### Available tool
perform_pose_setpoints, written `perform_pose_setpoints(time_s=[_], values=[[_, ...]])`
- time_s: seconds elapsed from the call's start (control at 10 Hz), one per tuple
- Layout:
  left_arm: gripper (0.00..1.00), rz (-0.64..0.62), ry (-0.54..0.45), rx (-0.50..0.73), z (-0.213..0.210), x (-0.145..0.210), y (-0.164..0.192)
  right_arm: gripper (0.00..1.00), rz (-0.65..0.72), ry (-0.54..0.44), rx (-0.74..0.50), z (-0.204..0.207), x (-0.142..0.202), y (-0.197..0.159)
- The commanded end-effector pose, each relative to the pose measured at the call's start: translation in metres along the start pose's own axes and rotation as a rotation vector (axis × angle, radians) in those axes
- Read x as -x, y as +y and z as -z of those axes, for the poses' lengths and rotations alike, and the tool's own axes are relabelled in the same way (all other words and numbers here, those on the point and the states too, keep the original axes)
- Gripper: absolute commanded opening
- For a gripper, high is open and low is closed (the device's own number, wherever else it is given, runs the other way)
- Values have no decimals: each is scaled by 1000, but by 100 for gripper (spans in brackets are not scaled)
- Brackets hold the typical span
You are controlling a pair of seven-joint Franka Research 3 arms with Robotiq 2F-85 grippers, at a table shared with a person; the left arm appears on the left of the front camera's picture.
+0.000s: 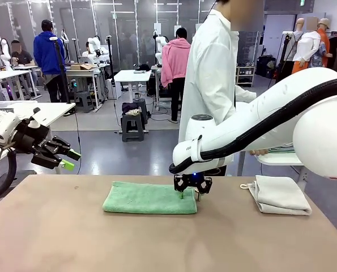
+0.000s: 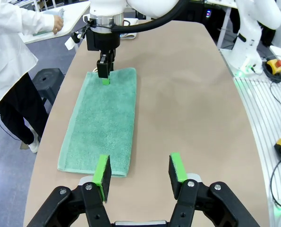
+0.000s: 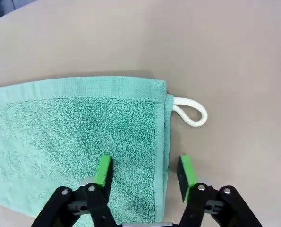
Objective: Fold the towels and place them in the basket.
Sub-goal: When a person lays out a Towel with hook on the table, fold it in half twice.
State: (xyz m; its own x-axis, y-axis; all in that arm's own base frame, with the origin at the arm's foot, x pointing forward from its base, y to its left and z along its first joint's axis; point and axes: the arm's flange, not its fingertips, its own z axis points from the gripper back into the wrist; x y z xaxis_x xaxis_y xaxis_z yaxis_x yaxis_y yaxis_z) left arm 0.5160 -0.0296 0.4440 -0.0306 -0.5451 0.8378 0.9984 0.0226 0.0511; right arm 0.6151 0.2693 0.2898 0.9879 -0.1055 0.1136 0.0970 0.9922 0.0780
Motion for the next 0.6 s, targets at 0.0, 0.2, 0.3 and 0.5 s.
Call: perform_pose_setpoints(time_s=[0.0,0.2,0.3,0.5], values=[[63,2,2,-7,-1,-3,-1,63,41,-5,34,1,0,3],[63,2,2,-7,-1,-3,-1,63,50,3,49,-1,1,6],[63,2,2,-7,-1,-3,-1,63,55,4,56,-2,1,6],[63,2,2,-7,-1,-3,-1,63,55,12,54,-1,1,6]])
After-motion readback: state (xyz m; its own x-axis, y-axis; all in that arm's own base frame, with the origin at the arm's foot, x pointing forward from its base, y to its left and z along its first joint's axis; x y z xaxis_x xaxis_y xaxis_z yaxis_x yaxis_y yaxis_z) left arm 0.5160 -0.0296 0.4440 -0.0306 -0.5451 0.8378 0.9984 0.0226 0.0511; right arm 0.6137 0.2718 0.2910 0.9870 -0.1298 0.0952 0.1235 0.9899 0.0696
